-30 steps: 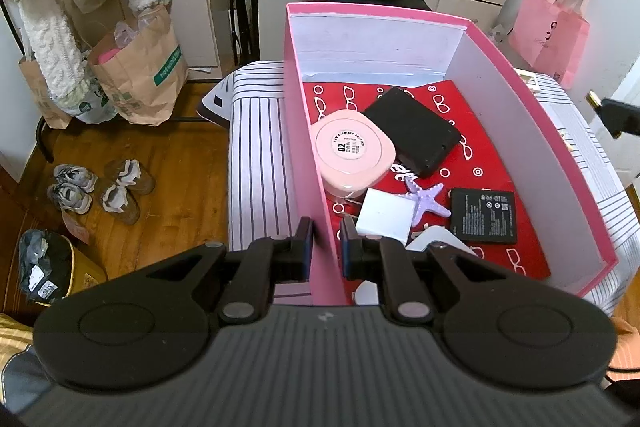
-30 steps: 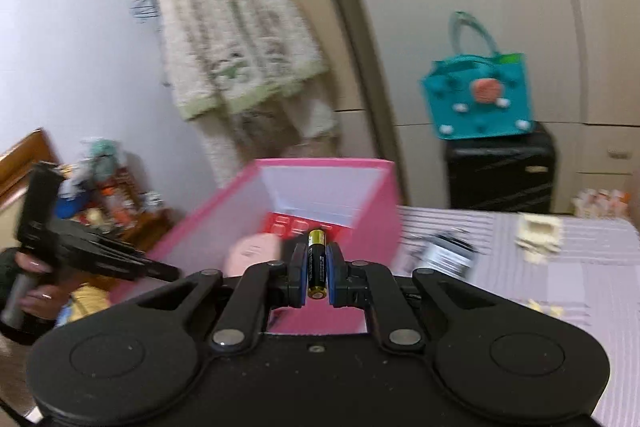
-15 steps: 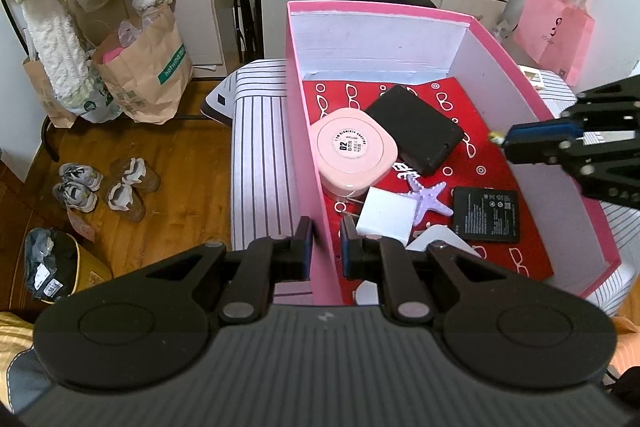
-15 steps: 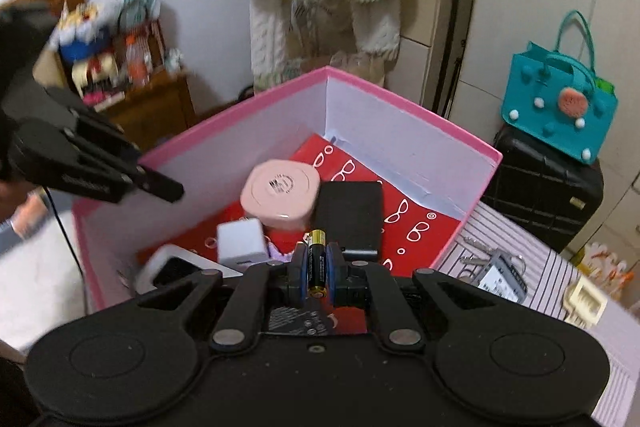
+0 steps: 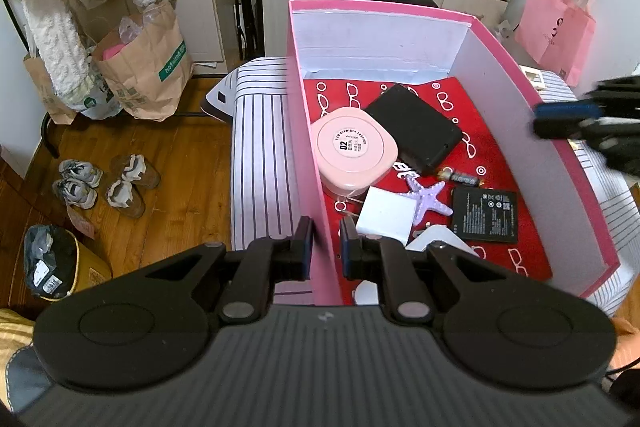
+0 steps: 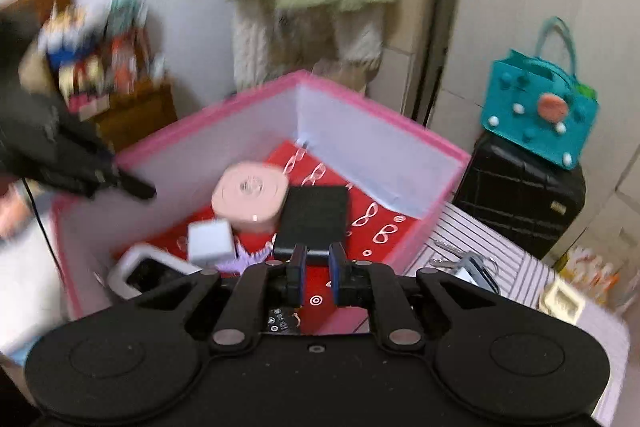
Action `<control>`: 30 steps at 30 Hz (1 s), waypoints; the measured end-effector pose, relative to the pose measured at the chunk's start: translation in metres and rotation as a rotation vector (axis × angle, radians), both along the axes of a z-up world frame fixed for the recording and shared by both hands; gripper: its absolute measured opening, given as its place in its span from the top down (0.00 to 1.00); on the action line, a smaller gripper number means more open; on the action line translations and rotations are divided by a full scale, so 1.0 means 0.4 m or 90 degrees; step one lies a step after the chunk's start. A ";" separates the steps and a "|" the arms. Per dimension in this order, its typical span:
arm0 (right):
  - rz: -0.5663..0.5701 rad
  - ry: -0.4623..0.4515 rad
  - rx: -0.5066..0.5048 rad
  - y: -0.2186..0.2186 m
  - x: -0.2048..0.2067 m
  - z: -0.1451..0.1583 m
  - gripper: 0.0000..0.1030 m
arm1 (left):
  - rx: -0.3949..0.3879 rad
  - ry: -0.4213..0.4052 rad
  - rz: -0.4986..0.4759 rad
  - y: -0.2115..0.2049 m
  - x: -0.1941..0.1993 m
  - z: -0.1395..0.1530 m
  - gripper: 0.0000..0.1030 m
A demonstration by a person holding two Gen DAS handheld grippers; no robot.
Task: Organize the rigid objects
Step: 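Carry the AA battery into the pink box and release it, then grasp the yellow starfish with the right tool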
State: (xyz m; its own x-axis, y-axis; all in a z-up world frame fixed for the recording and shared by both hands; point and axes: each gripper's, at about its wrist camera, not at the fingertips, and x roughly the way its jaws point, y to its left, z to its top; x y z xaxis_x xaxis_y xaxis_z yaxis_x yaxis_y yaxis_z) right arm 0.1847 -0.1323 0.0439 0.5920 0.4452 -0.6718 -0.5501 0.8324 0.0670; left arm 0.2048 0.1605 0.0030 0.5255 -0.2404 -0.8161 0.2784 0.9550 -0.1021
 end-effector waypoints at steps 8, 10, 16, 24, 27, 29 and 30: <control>-0.167 0.020 0.107 -0.231 -0.065 0.040 0.74 | -0.009 0.000 0.018 -0.001 -0.002 -0.001 0.88; -0.208 0.033 0.114 -0.282 -0.071 0.026 0.73 | -0.012 0.002 0.024 -0.001 -0.002 -0.001 0.88; -0.295 0.080 0.127 -0.393 -0.076 -0.049 0.64 | -0.016 0.006 0.040 -0.003 0.000 -0.001 0.88; -0.294 0.142 0.108 -0.441 -0.056 -0.169 0.44 | -0.025 -0.001 0.064 -0.001 -0.008 -0.003 0.88; -0.288 0.125 0.078 -0.433 -0.040 -0.198 0.39 | -0.028 -0.001 0.075 -0.001 -0.007 -0.001 0.88; -0.284 0.122 0.070 -0.436 -0.023 -0.213 0.39 | -0.027 -0.004 0.084 -0.005 -0.007 0.002 0.88; -0.282 0.121 0.069 -0.438 -0.015 -0.220 0.38 | -0.022 -0.009 0.085 -0.009 -0.008 0.004 0.88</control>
